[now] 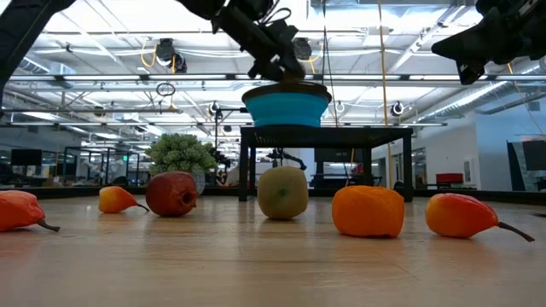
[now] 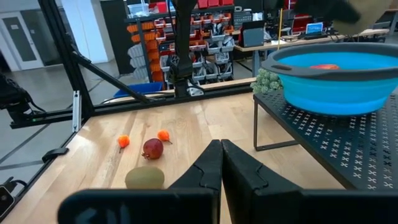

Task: Pick & Place Fruit
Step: Put the kiwi into the blue strainer on the shelf

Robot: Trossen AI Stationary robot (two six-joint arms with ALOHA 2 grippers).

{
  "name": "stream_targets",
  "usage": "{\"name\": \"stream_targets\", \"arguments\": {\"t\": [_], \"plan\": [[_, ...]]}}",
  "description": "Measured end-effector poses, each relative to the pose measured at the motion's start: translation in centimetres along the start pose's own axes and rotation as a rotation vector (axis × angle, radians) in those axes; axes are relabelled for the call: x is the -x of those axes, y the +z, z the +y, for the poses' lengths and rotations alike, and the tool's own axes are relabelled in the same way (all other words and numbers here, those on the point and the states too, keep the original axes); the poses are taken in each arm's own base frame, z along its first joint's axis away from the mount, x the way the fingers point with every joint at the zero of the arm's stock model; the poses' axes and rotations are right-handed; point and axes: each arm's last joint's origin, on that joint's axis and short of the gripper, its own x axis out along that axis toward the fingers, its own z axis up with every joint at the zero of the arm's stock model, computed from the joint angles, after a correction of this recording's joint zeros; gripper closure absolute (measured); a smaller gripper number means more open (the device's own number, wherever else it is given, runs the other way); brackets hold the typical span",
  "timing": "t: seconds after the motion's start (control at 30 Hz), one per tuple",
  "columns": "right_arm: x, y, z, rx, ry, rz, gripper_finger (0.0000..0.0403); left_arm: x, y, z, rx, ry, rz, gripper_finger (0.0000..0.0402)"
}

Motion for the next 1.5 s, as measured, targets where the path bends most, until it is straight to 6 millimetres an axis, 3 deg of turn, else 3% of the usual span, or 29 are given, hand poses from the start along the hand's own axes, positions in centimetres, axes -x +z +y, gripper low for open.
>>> {"name": "stream_targets", "arguments": {"t": [0.2, 0.5, 0.97, 1.5], "plan": [[0.0, 0.0, 0.0, 0.000, -0.001, 0.000, 0.0403, 0.0, -0.8, 0.2, -0.014, 0.016, 0.083, 0.0165], [0.0, 0.0, 0.0, 0.003, -0.002, 0.000, 0.0403, -0.3, -0.8, 0.1, -0.123, 0.008, 0.073, 0.0165], [0.0, 0.0, 0.0, 0.006, -0.001, -0.001, 0.0403, -1.8, -1.5, 1.2, -0.111, 0.056, 0.090, 0.0165], [0.0, 0.2, 0.0, -0.001, 0.004, -0.022, 0.0403, -2.2, -2.2, 1.5, -0.106, 0.066, 0.137, 0.0165]]}}
